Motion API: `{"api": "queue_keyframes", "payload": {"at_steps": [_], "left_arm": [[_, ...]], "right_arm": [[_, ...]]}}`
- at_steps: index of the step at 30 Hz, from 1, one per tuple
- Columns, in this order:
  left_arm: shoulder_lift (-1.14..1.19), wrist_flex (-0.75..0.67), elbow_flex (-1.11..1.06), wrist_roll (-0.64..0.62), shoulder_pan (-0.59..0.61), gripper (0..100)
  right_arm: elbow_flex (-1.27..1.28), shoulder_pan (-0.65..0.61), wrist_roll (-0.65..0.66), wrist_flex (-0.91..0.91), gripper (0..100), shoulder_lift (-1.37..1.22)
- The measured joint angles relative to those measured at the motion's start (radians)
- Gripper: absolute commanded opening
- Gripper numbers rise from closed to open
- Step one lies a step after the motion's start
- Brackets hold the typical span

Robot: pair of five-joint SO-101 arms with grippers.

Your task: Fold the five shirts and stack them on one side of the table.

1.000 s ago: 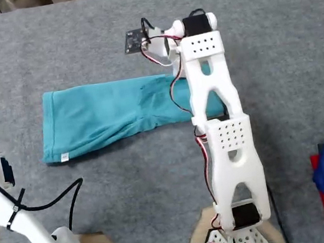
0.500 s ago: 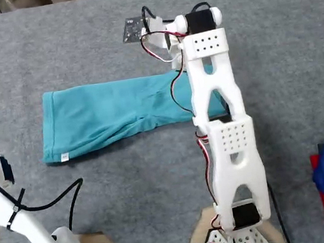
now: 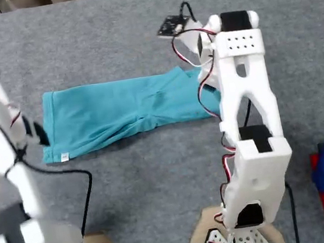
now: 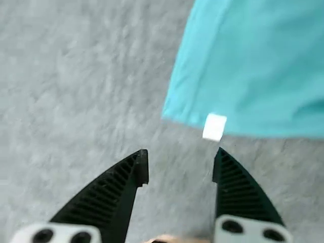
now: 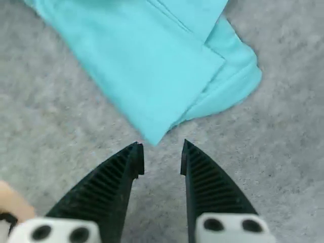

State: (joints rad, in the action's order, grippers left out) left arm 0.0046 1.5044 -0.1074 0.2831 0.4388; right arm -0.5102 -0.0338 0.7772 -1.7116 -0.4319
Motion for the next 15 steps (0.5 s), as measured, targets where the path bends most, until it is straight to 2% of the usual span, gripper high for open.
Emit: {"api": "queue_keyframes", "payload": {"at_steps": [5,9,15], "left_arm": [[0.250,0.018,0.261,-0.011,-0.054,23],[0.427,0.055,0.463,0.054,-0.057,23],[0.649,0.135,0.723,0.061,-0.060,23]], "right_arm": [[0.008,0.009,-0.051,0.081,13.7,0.000],[-0.005,0.009,-0.058,0.124,13.7,-0.029],[-0.097,0.009,-0.058,0.130,13.7,-0.098]]}}
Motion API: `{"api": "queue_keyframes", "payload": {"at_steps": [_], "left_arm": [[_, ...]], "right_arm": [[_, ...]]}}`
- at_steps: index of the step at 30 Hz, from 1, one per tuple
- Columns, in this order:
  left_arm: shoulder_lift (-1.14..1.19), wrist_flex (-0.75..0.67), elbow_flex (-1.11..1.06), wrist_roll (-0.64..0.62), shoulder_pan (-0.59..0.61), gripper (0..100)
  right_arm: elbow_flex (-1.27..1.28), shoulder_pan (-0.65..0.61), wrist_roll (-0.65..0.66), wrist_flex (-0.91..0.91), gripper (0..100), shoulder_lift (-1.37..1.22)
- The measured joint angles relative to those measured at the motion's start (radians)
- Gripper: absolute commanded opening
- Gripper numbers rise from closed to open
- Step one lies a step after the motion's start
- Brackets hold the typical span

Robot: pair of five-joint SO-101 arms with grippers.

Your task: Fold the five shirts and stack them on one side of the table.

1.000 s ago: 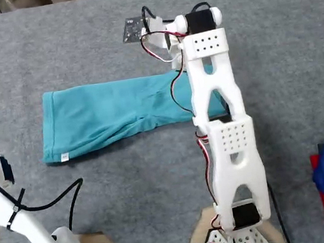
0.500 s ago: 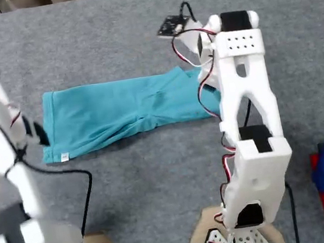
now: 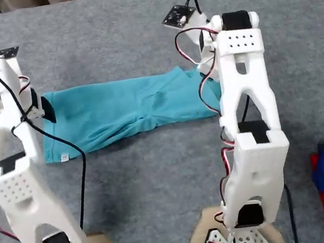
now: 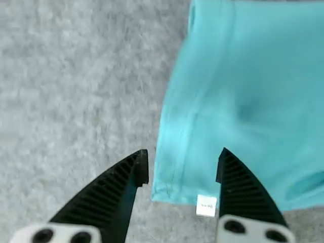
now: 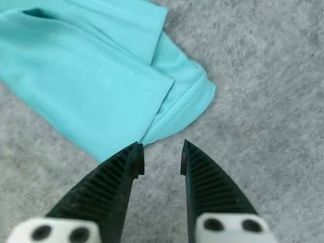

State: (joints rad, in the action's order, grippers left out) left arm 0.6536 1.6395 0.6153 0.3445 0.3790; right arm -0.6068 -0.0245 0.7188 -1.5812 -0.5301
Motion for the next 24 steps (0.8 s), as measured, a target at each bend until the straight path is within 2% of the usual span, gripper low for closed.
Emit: {"api": "queue_keyframes", "payload": {"at_steps": [7,13,19,22,24], "left_arm": [[0.242,0.002,0.147,0.051,-0.009,23],[0.301,0.009,0.189,0.055,-0.009,22],[0.301,0.011,0.189,0.055,-0.017,3],[0.301,0.011,0.193,0.049,-0.020,2],[0.313,0.011,0.215,0.000,-0.020,2]], "right_arm": [[-0.037,0.000,0.000,0.000,13.7,-0.031],[-0.037,0.000,0.000,0.000,13.7,-0.031],[-0.037,0.000,0.000,0.003,13.7,-0.031],[-0.037,0.000,0.000,0.003,13.7,-0.031],[-0.037,0.000,0.000,0.003,13.7,-0.031]]}}
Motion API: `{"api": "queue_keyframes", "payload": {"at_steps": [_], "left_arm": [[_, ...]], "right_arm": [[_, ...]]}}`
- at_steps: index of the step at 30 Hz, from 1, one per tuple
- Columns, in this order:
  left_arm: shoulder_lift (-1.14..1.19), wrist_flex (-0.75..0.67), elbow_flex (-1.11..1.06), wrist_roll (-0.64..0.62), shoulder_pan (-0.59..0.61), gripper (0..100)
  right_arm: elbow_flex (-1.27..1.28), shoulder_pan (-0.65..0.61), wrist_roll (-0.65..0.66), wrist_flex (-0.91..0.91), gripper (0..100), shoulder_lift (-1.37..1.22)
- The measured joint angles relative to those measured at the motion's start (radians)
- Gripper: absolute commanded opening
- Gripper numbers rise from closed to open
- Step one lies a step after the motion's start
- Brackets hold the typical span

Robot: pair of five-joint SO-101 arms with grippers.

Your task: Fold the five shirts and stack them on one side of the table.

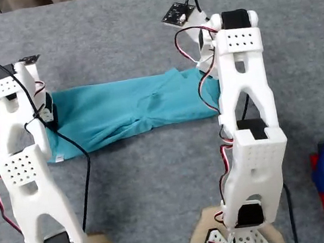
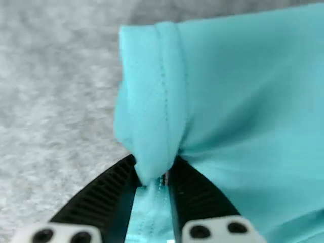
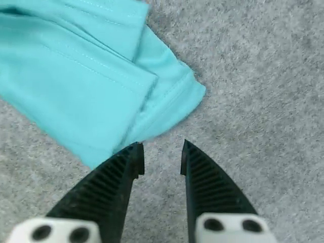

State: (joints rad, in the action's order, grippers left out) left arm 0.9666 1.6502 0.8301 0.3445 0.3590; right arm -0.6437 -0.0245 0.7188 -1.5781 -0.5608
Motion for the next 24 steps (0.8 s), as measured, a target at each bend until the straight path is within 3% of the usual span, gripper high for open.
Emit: {"api": "queue_keyframes", "payload": {"at_steps": [5,17,24], "left_arm": [[0.003,0.000,0.029,-0.066,0.006,2],[0.012,0.098,0.318,-0.003,0.069,2],[-0.069,0.098,0.341,-0.003,-0.098,2]], "right_arm": [[-0.021,0.028,0.000,0.000,13.7,0.000],[-0.359,0.189,0.000,-0.064,13.7,0.000],[-0.448,0.315,0.009,-0.074,13.7,0.000]]}}
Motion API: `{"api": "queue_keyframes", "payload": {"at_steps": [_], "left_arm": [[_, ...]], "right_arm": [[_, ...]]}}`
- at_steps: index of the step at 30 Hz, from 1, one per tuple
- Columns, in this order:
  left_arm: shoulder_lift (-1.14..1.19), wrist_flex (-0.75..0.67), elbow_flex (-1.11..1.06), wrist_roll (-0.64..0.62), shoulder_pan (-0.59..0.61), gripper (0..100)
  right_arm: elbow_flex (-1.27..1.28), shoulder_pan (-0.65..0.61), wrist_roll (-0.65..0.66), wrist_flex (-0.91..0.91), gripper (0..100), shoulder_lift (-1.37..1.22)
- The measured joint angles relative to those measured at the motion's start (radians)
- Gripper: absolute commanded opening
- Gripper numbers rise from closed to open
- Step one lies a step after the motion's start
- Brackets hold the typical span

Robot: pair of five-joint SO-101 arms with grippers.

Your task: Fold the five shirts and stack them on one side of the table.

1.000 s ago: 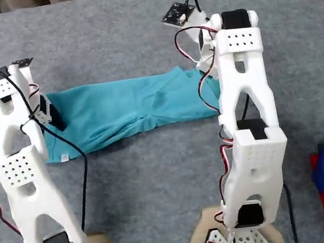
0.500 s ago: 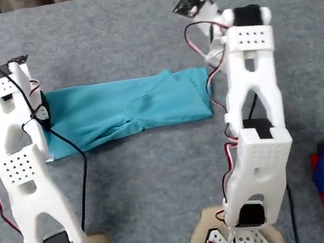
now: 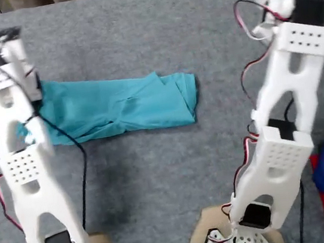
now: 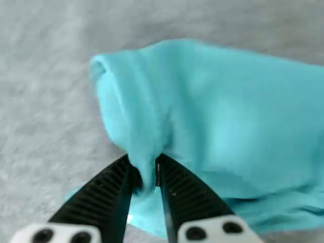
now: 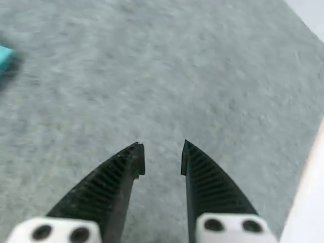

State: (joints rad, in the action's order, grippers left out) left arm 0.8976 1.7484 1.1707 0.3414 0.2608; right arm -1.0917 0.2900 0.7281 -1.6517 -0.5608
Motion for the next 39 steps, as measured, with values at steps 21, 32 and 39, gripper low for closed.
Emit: {"api": "queue_keyframes", "payload": {"at_steps": [21,32,39], "left_arm": [[-0.040,0.000,0.012,-0.060,-0.628,2],[-0.040,-0.097,0.012,-0.120,-0.756,2],[-0.040,-0.127,0.012,-0.124,-0.801,2]], "right_arm": [[-0.100,0.172,0.123,-0.068,13.7,0.000],[-0.100,0.172,0.123,-0.068,13.7,0.000],[-0.100,0.172,0.123,-0.068,13.7,0.000]]}}
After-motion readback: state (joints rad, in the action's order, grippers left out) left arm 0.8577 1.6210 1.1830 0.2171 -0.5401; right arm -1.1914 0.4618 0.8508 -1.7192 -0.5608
